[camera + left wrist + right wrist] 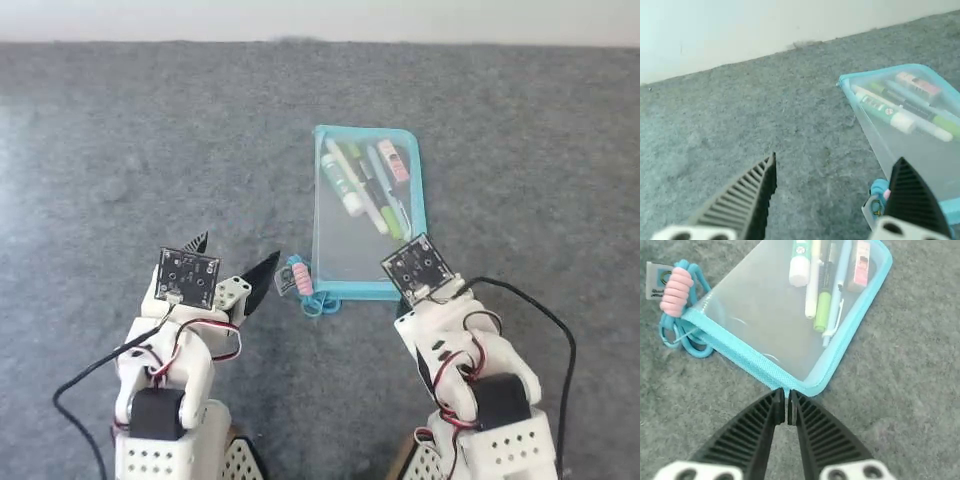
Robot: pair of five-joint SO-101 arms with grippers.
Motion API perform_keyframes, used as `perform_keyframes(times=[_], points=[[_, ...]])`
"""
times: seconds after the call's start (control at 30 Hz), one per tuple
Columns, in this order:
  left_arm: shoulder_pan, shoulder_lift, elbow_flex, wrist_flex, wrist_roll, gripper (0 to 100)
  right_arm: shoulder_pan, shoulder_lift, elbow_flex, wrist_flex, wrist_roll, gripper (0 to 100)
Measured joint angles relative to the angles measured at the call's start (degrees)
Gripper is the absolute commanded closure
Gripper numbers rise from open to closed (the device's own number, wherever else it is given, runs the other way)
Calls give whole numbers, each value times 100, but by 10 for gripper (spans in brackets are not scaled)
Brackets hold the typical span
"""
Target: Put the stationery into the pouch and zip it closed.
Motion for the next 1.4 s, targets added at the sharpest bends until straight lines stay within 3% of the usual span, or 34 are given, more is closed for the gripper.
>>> perform_keyframes(times=[0.27, 0.87, 1.23, 1.4], points=[[9, 0, 0, 0, 0, 662, 703, -1125, 782, -9, 0, 983], [9, 0, 941, -633, 0, 662, 791, -1424, 1679, -185, 0, 982], [0, 0, 941, -255, 0, 662, 791, -1424, 1855, -378, 0, 982], [0, 0, 941, 563, 0, 662, 791, -1424, 1855, -378, 0, 982]])
